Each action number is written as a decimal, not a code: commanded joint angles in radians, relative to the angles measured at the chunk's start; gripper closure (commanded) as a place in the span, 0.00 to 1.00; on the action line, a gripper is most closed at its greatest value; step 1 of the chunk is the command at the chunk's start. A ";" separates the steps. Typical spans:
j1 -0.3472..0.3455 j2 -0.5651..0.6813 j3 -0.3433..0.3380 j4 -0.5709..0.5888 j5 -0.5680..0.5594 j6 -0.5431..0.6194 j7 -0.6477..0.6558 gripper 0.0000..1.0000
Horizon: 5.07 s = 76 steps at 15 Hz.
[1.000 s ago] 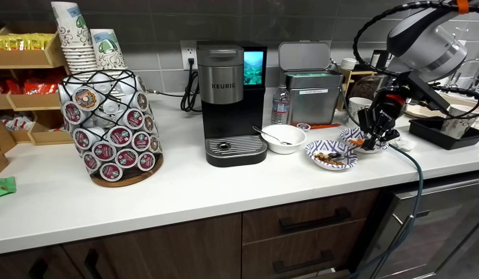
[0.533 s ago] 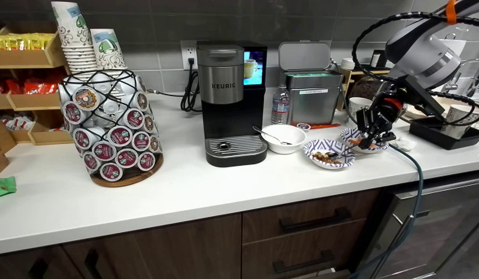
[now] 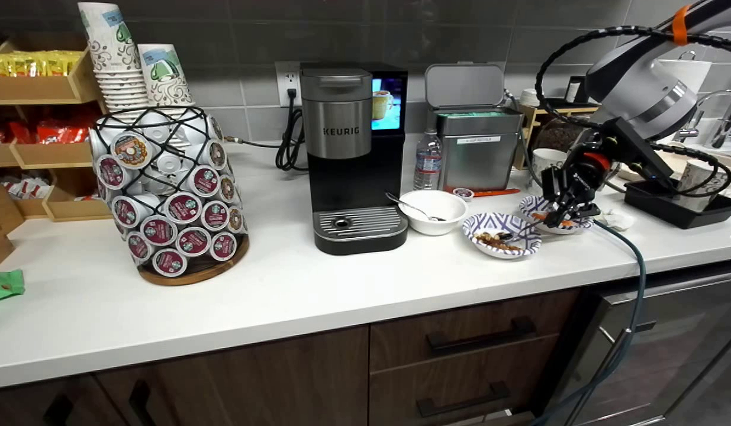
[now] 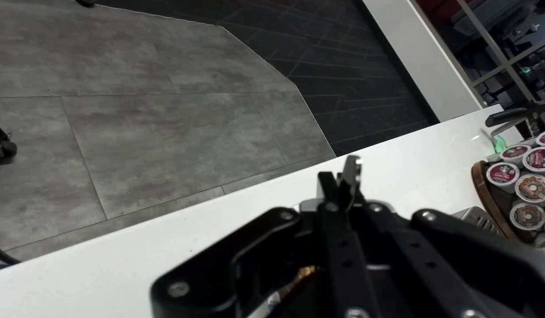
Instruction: Use the silver spoon to place some contents from the middle bowl into the white bowl.
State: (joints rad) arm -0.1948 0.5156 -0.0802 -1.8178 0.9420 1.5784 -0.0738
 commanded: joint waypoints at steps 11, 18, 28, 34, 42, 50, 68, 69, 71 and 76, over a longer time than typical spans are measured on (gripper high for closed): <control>0.010 0.117 0.045 0.055 0.103 -0.015 -0.178 0.99; 0.000 0.158 0.060 0.093 0.116 -0.046 -0.304 0.99; -0.039 0.155 0.055 0.122 0.100 -0.153 -0.478 0.99; -0.047 0.147 0.043 0.130 0.083 -0.216 -0.531 0.99; -0.014 0.042 0.033 0.086 0.097 -0.167 -0.537 0.99; 0.022 0.003 0.039 0.124 0.122 -0.135 -0.436 0.99; 0.174 -0.015 0.031 0.194 -0.055 0.243 -0.132 0.99; 0.183 -0.027 0.034 0.184 -0.094 0.287 -0.132 0.99; 0.201 -0.056 0.040 0.160 -0.167 0.383 -0.128 0.99; 0.227 -0.130 0.063 0.069 -0.350 0.612 -0.102 0.99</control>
State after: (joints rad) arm 0.0173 0.4566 -0.0298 -1.6534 0.6856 2.0829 -0.2084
